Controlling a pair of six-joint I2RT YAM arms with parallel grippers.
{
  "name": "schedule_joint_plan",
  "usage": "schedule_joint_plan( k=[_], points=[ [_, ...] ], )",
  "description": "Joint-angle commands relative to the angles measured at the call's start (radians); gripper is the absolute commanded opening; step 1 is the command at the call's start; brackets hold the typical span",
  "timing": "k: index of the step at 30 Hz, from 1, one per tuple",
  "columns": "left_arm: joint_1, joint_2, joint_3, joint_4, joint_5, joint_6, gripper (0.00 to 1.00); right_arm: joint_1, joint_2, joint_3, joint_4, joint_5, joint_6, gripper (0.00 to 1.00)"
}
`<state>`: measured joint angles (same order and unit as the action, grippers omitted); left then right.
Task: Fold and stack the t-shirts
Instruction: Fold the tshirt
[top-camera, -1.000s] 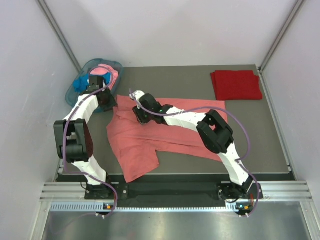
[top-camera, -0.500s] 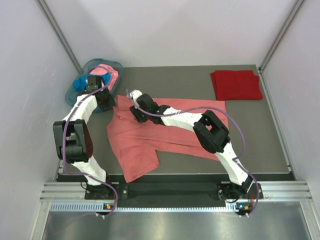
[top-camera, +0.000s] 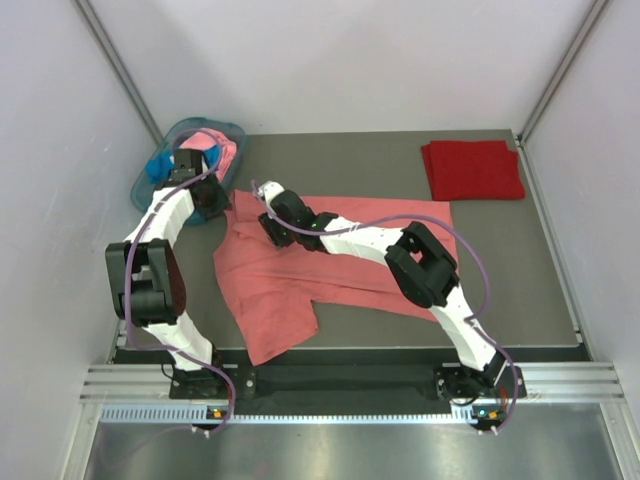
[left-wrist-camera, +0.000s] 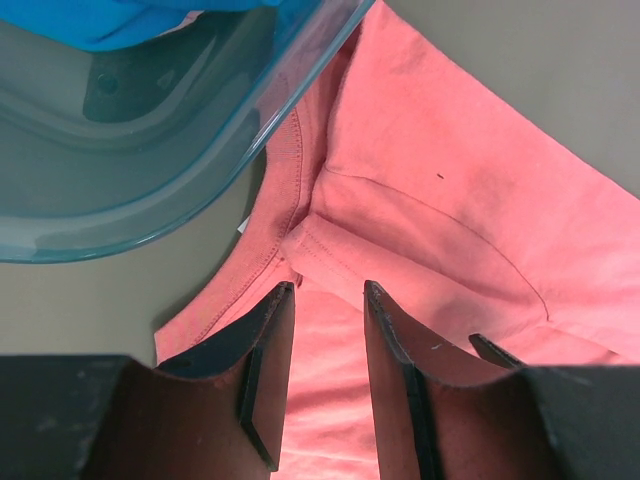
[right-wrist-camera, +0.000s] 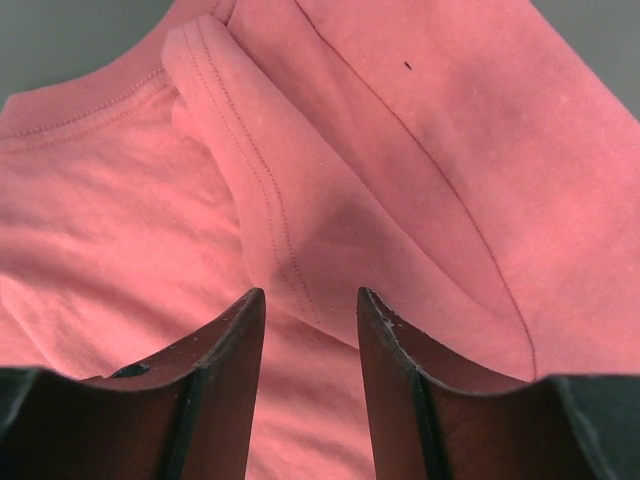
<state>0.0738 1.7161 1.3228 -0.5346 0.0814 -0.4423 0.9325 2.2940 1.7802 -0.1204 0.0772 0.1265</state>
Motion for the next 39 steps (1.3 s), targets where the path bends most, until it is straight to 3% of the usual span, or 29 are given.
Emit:
schedule_joint_plan(
  k=[1, 16, 18, 20, 21, 28, 39],
  points=[
    [0.007, -0.021, 0.041, 0.022, -0.003, 0.017, 0.39, 0.022, 0.005, -0.001, 0.011, 0.016, 0.028, 0.42],
    [0.009, -0.012, 0.076, -0.008, 0.003, 0.024, 0.38, 0.02, 0.091, 0.076, -0.074, 0.05, 0.067, 0.42],
    [0.007, -0.023, 0.079, -0.005, 0.001, 0.025, 0.39, 0.022, 0.097, 0.076, -0.078, 0.058, 0.071, 0.28],
    [0.007, -0.032, 0.078, 0.001, -0.002, 0.025, 0.39, 0.023, 0.078, 0.068, -0.084, 0.07, 0.068, 0.04],
    [0.007, -0.033, 0.075, 0.004, -0.003, 0.025, 0.39, 0.022, 0.065, 0.068, -0.091, 0.075, 0.068, 0.0],
    [0.007, -0.006, 0.067, 0.004, -0.005, 0.017, 0.4, 0.016, -0.059, 0.088, -0.2, 0.02, 0.016, 0.0],
    [0.007, 0.036, 0.055, -0.027, -0.04, 0.017, 0.4, -0.011, -0.039, 0.222, -0.381, -0.074, 0.009, 0.08]
  ],
)
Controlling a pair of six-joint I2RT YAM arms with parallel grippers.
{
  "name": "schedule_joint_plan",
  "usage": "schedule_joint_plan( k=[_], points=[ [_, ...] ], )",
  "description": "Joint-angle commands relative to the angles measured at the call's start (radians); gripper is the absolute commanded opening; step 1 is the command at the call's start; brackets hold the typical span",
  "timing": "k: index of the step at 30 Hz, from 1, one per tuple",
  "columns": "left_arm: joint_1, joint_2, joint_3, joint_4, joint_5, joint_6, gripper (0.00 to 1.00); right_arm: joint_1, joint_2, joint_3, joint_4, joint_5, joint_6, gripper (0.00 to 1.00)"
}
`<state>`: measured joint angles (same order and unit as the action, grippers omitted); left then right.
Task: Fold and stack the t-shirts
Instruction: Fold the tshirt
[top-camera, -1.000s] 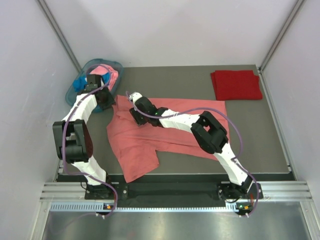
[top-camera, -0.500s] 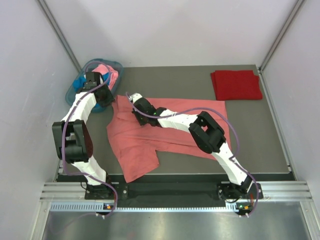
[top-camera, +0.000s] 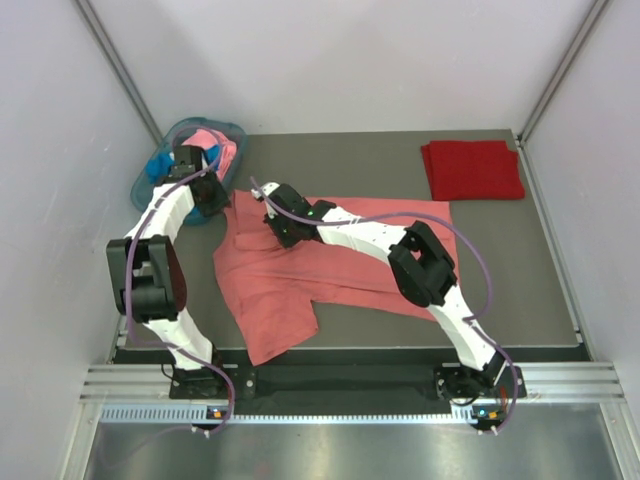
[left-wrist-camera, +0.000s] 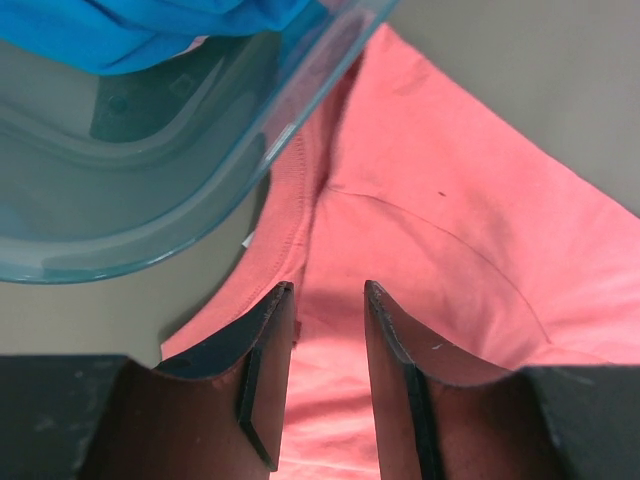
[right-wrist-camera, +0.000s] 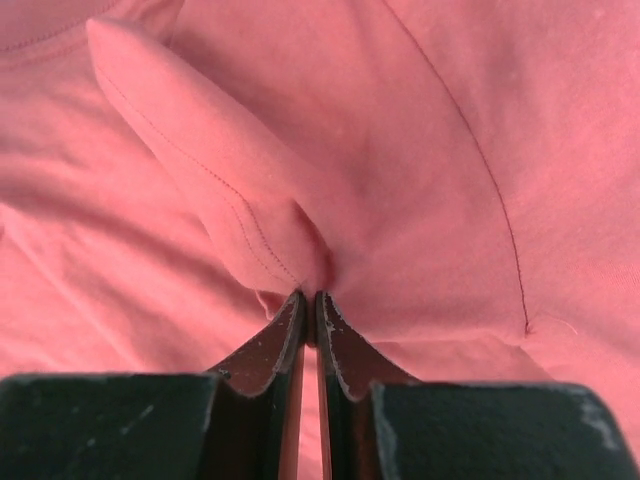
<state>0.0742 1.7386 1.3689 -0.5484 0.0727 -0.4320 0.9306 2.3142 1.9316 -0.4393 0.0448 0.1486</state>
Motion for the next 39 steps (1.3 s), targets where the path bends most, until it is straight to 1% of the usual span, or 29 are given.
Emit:
schedule_joint_plan(
  k=[1, 4, 6, 10, 12, 17, 22, 25, 27, 28, 29, 31, 33, 35, 36, 39],
  points=[
    [0.007, 0.016, 0.006, -0.027, -0.04, 0.009, 0.4, -0.016, -0.058, 0.082, -0.07, -0.074, -0.02, 0.08],
    [0.007, 0.012, -0.008, -0.025, -0.063, 0.013, 0.4, -0.033, -0.043, 0.133, -0.101, -0.114, -0.041, 0.07],
    [0.007, 0.01, -0.01, -0.025, -0.063, 0.012, 0.4, -0.047, -0.027, 0.176, -0.142, -0.137, -0.02, 0.08],
    [0.007, 0.027, 0.002, -0.044, -0.051, 0.007, 0.4, -0.091, -0.004, 0.17, -0.133, -0.29, 0.026, 0.08],
    [0.007, 0.03, 0.001, -0.061, -0.059, 0.007, 0.39, -0.101, 0.002, 0.167, -0.124, -0.316, 0.025, 0.1],
    [0.007, -0.016, -0.065, -0.048, -0.05, -0.004, 0.39, -0.121, 0.046, 0.181, -0.102, -0.316, 0.049, 0.18],
    [0.007, -0.059, -0.132, -0.036, -0.001, -0.007, 0.39, -0.165, 0.105, 0.265, -0.056, -0.264, 0.074, 0.18],
    [0.007, -0.089, -0.188, -0.018, 0.047, -0.011, 0.39, -0.184, 0.103, 0.253, -0.019, -0.246, 0.091, 0.22],
    [0.007, -0.111, -0.223, -0.012, 0.07, -0.013, 0.39, -0.182, 0.071, 0.215, -0.013, -0.206, 0.092, 0.23],
    [0.007, -0.117, -0.228, -0.013, 0.068, -0.016, 0.4, -0.179, 0.009, 0.125, 0.008, -0.194, 0.092, 0.23],
    [0.007, -0.123, -0.234, -0.021, 0.065, -0.017, 0.4, -0.177, -0.03, 0.072, 0.072, -0.18, 0.091, 0.24],
    [0.007, -0.146, -0.238, -0.025, 0.058, -0.017, 0.4, -0.171, -0.125, -0.05, 0.115, -0.151, 0.083, 0.26],
    [0.007, -0.184, -0.252, -0.012, 0.067, -0.019, 0.4, -0.167, -0.165, -0.095, 0.137, -0.146, 0.072, 0.27],
    [0.007, -0.211, -0.283, 0.042, 0.108, -0.017, 0.4, -0.162, -0.203, -0.153, 0.142, -0.149, 0.069, 0.28],
    [0.007, -0.23, -0.295, 0.071, 0.177, -0.013, 0.4, -0.156, -0.229, -0.21, 0.177, -0.154, 0.071, 0.29],
    [0.007, -0.232, -0.355, 0.16, 0.28, -0.017, 0.44, -0.127, -0.259, -0.292, 0.249, -0.178, 0.065, 0.34]
  ],
)
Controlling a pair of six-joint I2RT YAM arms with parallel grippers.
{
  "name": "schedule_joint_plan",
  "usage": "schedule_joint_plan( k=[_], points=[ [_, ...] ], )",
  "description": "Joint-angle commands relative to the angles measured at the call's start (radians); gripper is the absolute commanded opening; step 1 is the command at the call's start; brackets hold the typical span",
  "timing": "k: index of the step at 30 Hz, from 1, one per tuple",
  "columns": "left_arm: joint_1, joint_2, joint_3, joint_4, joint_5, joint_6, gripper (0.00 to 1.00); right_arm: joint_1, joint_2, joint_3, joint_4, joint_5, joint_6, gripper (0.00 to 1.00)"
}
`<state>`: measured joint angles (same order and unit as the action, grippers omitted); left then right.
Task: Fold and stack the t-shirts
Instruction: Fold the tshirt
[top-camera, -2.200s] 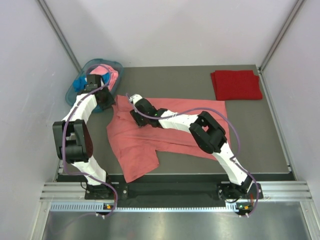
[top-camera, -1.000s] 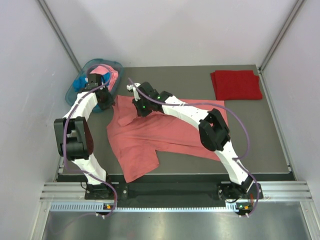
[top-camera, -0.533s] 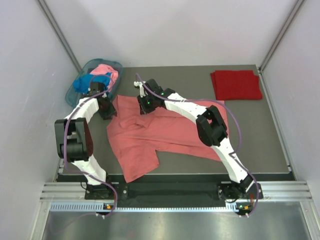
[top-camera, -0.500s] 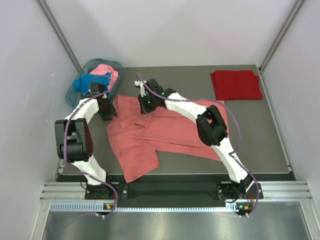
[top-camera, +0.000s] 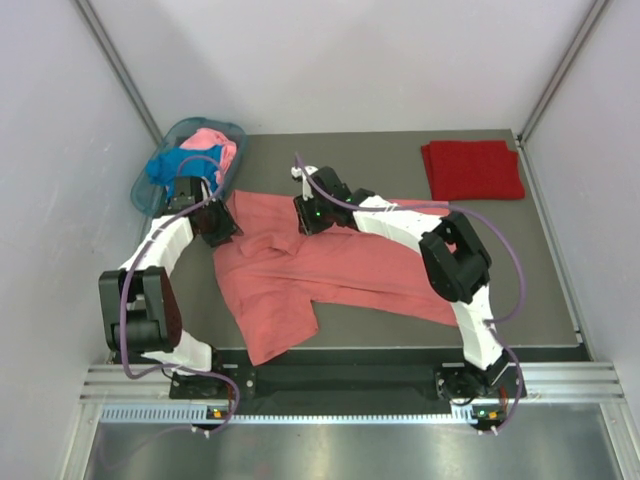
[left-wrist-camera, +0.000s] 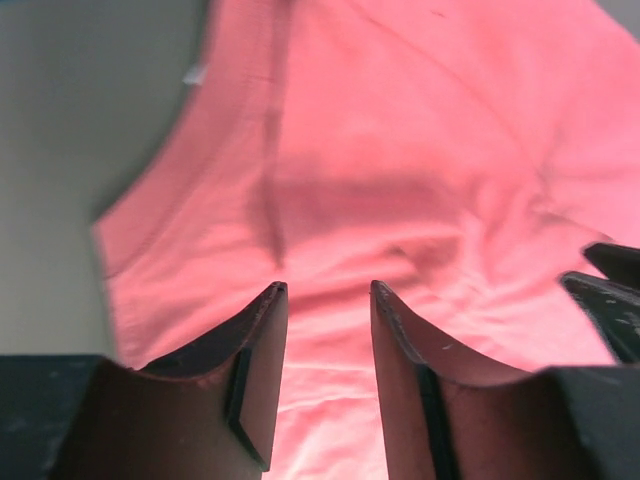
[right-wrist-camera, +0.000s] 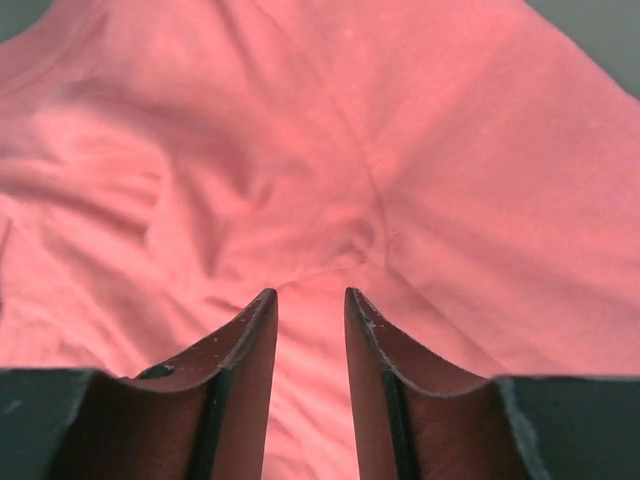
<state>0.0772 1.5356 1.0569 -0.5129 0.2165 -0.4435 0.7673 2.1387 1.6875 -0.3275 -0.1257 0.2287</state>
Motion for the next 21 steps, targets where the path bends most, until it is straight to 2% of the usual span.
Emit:
schedule_joint_plan(
  k=[1, 4, 14, 21],
  points=[
    [0.004, -0.022, -0.058, 0.132, 0.156, -0.014, 0.45, 0.047, -0.086, -0.075, 0.157, 0.015, -0.022, 0.35],
    [0.004, 0.014, -0.086, 0.183, 0.207, -0.032, 0.45, 0.081, -0.066, -0.087, 0.179, 0.049, -0.038, 0.36],
    [0.004, 0.063, -0.115, 0.263, 0.225, -0.067, 0.46, 0.142, -0.014, -0.115, 0.221, 0.093, -0.019, 0.37],
    [0.003, 0.084, -0.126, 0.258, 0.166, -0.077, 0.45, 0.159, -0.007, -0.132, 0.226, 0.152, -0.032, 0.42]
  ],
)
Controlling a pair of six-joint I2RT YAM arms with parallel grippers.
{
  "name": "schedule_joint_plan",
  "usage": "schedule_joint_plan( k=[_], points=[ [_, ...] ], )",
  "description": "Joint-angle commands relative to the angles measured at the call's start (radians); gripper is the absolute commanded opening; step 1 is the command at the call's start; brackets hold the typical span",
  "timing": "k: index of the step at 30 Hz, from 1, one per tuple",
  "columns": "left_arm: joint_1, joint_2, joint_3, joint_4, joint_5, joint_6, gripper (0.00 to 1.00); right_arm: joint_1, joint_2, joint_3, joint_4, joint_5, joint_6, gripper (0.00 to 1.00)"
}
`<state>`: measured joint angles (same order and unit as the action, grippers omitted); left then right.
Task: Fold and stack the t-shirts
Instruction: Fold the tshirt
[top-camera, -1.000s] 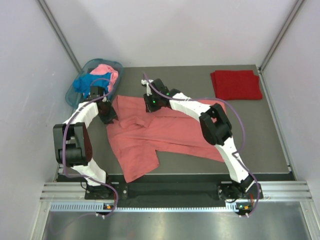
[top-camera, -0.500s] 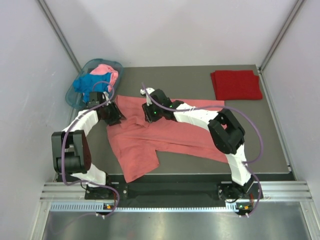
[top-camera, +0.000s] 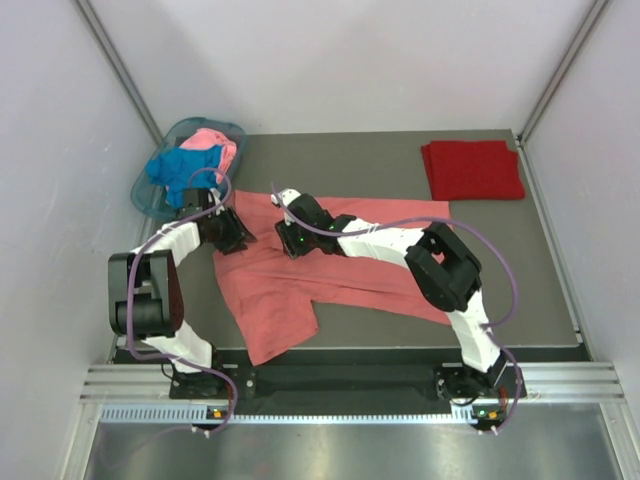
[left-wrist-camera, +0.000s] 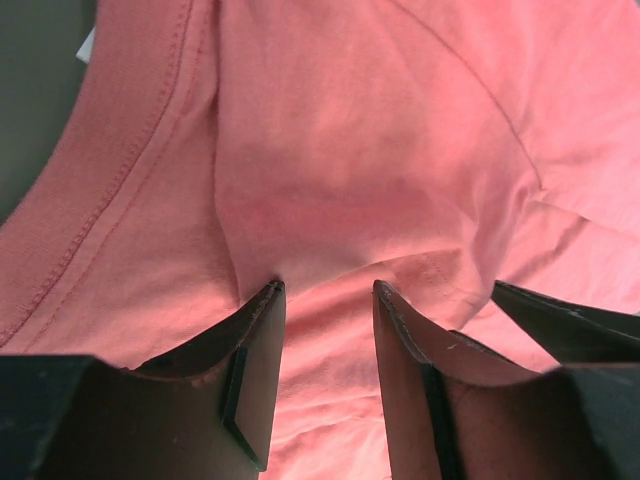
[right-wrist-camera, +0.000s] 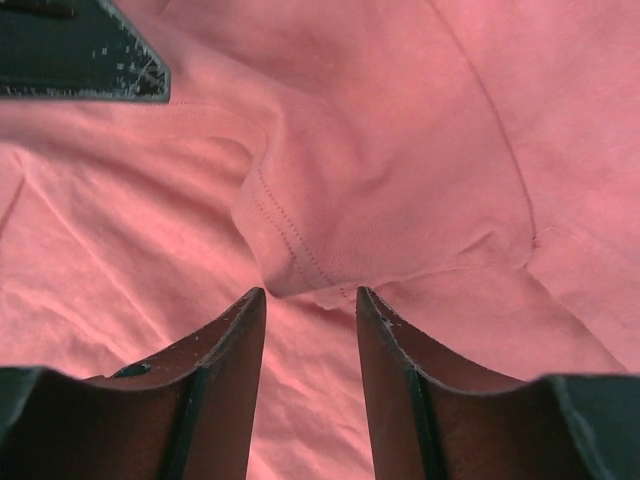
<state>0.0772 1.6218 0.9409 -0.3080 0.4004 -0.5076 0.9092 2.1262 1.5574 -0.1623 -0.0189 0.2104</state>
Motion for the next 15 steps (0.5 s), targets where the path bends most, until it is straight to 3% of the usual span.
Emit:
schedule_joint_plan(
  k=[1, 9, 15],
  points=[
    [0.004, -0.002, -0.01, 0.049, -0.024, -0.012, 0.46, 0.017, 0.012, 0.001, 0.061, 0.045, -0.014, 0.42],
    [0.003, -0.06, 0.022, -0.051, -0.158, 0.02, 0.46, 0.017, 0.061, 0.016, 0.056, 0.039, -0.003, 0.35],
    [0.004, -0.076, -0.043, -0.007, -0.111, 0.014, 0.45, 0.019, 0.078, 0.032, 0.053, 0.042, 0.004, 0.35]
  ],
)
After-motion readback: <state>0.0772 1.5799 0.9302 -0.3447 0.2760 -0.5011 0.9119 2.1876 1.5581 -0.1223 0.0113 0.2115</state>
